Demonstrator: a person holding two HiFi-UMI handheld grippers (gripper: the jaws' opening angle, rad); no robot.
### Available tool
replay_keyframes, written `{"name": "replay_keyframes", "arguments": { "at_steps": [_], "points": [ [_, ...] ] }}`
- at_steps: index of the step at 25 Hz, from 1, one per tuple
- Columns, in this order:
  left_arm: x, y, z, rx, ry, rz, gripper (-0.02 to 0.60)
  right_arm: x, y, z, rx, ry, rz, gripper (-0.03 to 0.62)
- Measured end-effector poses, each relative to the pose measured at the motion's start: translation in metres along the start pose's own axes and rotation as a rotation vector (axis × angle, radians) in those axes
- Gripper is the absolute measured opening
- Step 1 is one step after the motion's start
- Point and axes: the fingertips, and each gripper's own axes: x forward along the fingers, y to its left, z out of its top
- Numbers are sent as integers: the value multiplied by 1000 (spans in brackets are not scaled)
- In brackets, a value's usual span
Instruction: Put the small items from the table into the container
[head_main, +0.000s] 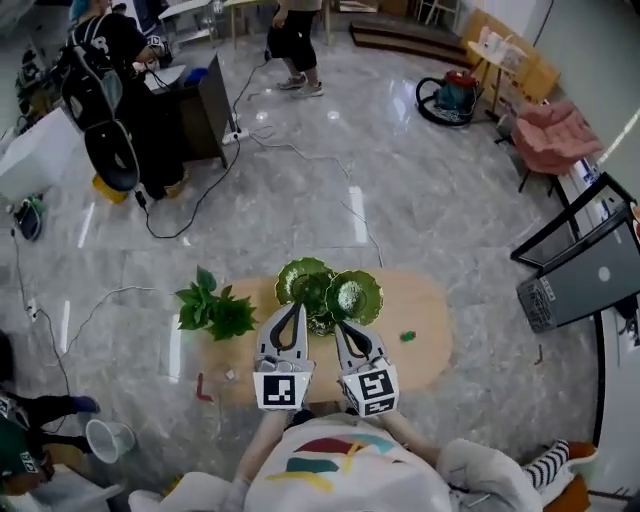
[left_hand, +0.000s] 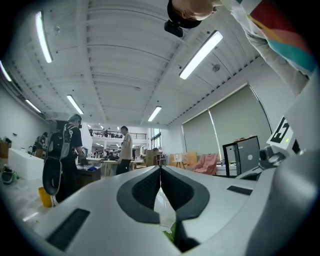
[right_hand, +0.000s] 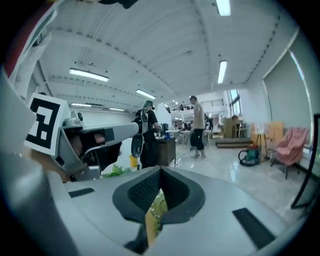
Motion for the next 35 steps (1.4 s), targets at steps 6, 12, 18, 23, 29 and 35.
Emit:
{"name": "replay_keyframes", "arguments": {
  "at_steps": [6, 12, 18, 23, 29, 35],
  "points": [
    [6, 8, 39, -27, -71, 48, 8, -9, -22, 65, 12, -192, -47, 12],
    [4, 17, 50, 3, -83, 103, 8, -8, -25, 76, -11, -227, -41, 12],
    [-19, 18, 39, -24, -57, 150, 8, -11, -14, 66, -15, -190, -2, 12],
    [-36, 58, 53, 32, -110, 247, 8, 7, 14, 64, -42, -161, 121, 14],
    [-91, 101, 12, -28, -34, 413, 8, 39, 88, -10, -46, 52, 357, 185],
    [-147, 111, -50, -97, 60, 525, 8, 75, 140, -153, -188, 416, 505, 228]
  ]
}}
